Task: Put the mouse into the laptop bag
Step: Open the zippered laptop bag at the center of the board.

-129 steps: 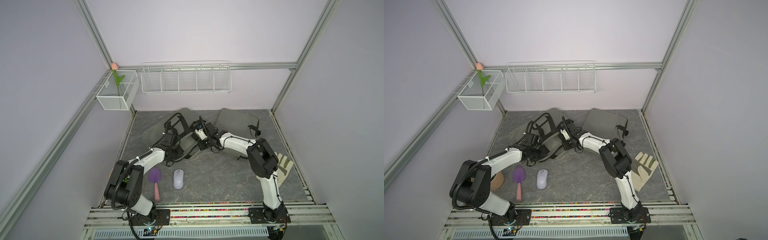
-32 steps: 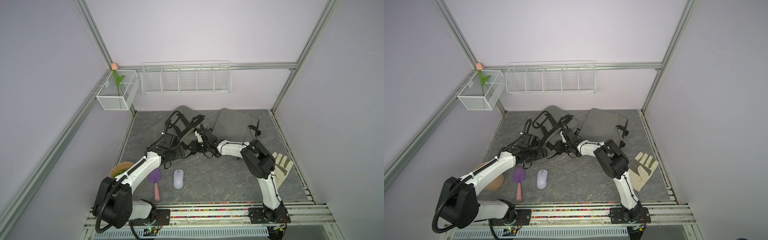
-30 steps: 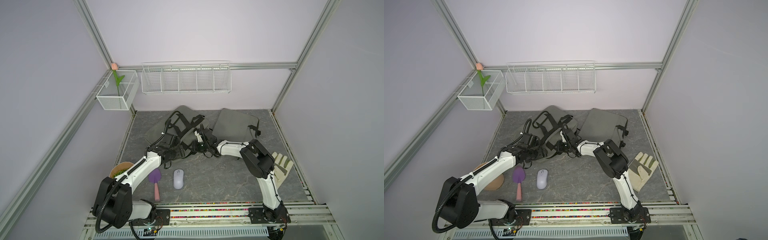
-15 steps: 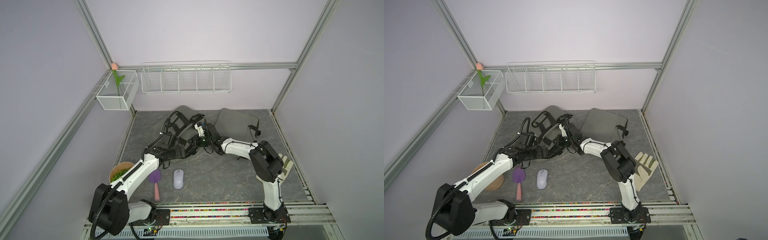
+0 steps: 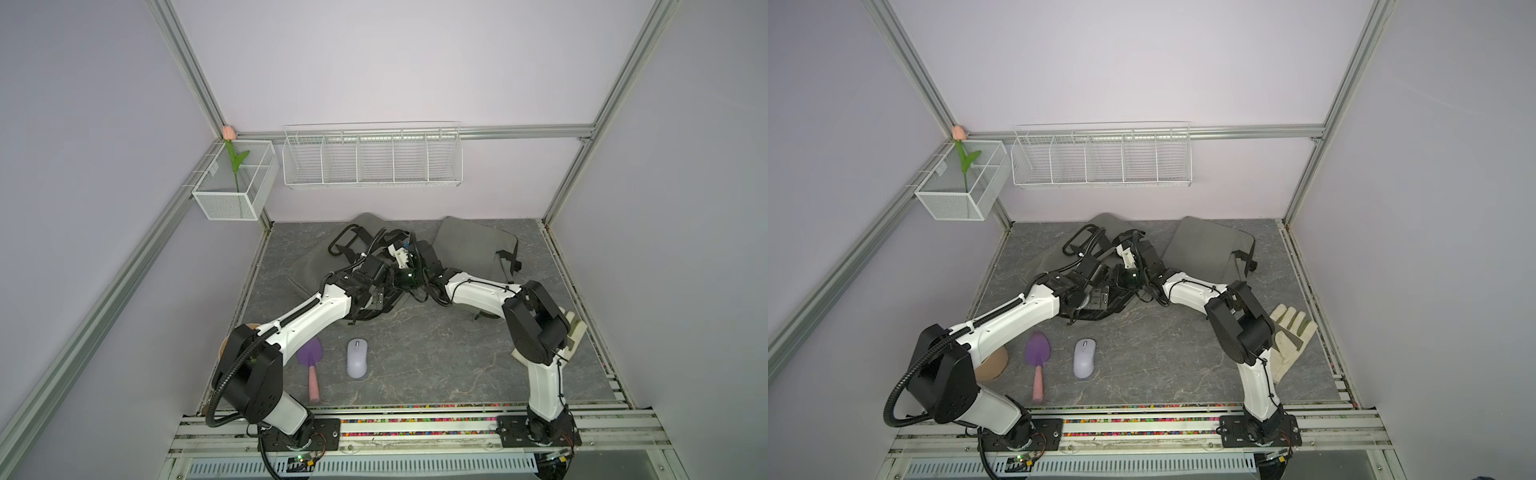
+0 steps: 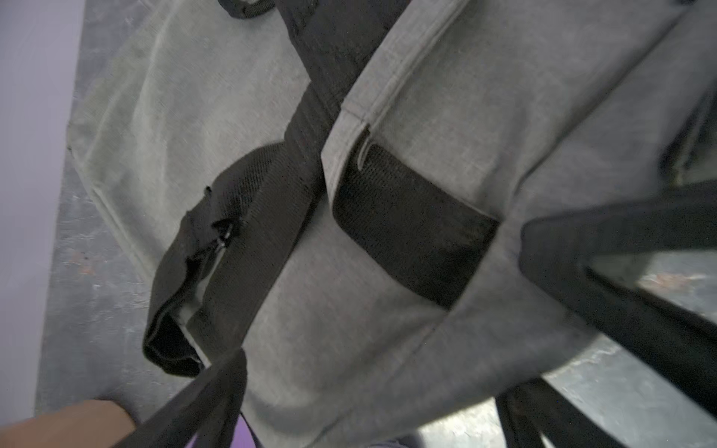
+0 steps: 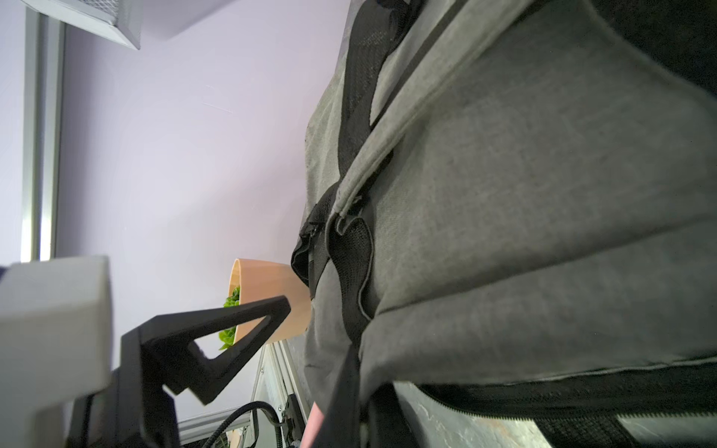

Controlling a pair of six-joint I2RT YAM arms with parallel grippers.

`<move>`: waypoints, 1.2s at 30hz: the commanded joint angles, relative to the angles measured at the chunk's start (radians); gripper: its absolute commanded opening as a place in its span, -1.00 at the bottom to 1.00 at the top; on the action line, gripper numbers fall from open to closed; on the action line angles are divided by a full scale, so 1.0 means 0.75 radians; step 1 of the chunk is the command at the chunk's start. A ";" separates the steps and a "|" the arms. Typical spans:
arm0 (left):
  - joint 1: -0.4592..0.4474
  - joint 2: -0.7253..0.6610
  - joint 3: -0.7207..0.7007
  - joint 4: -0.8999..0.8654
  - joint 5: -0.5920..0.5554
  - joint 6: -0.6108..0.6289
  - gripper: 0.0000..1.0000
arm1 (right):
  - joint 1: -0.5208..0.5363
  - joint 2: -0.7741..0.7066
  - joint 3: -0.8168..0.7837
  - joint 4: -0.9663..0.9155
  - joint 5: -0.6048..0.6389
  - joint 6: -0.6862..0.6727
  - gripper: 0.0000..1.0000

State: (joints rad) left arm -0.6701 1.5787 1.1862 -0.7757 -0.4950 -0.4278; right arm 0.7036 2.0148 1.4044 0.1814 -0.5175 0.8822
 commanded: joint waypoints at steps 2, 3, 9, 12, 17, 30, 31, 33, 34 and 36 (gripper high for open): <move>-0.038 0.109 0.085 -0.131 -0.205 0.002 0.20 | -0.025 -0.105 0.009 0.073 -0.158 0.081 -0.87; -0.051 0.120 0.098 -0.133 -0.209 0.000 -0.17 | -0.030 -0.111 0.001 0.080 -0.161 0.086 -0.87; -0.080 0.106 0.145 -0.128 -0.114 -0.048 -1.00 | -0.053 -0.145 -0.061 0.079 -0.134 0.048 -0.60; -0.078 0.076 0.158 -0.123 -0.077 -0.055 -1.00 | -0.062 -0.163 -0.127 0.091 -0.119 0.027 -0.08; -0.057 0.054 0.187 -0.100 0.020 -0.040 -1.00 | -0.063 -0.257 -0.335 0.167 -0.084 -0.002 0.22; 0.090 -0.045 0.187 0.029 0.421 -0.051 -1.00 | 0.410 -0.662 -0.709 -0.314 0.951 -0.435 0.78; 0.098 -0.050 0.189 0.035 0.441 -0.053 -1.00 | 0.466 -0.653 -0.679 -0.334 1.029 -0.452 0.78; 0.115 -0.054 0.193 0.048 0.481 -0.053 -1.00 | 0.587 -0.604 -0.622 -0.378 1.158 -0.488 0.78; 0.120 -0.052 0.197 0.050 0.493 -0.053 -1.00 | 0.628 -0.571 -0.594 -0.399 1.198 -0.494 0.78; 0.128 -0.045 0.203 0.058 0.521 -0.054 -1.00 | 0.725 -0.492 -0.519 -0.435 1.250 -0.514 0.81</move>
State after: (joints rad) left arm -0.5789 1.5696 1.2884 -0.7944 -0.1833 -0.4400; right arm 1.1870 1.5871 0.9588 -0.0628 0.2287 0.5617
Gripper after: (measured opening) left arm 0.050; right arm 0.899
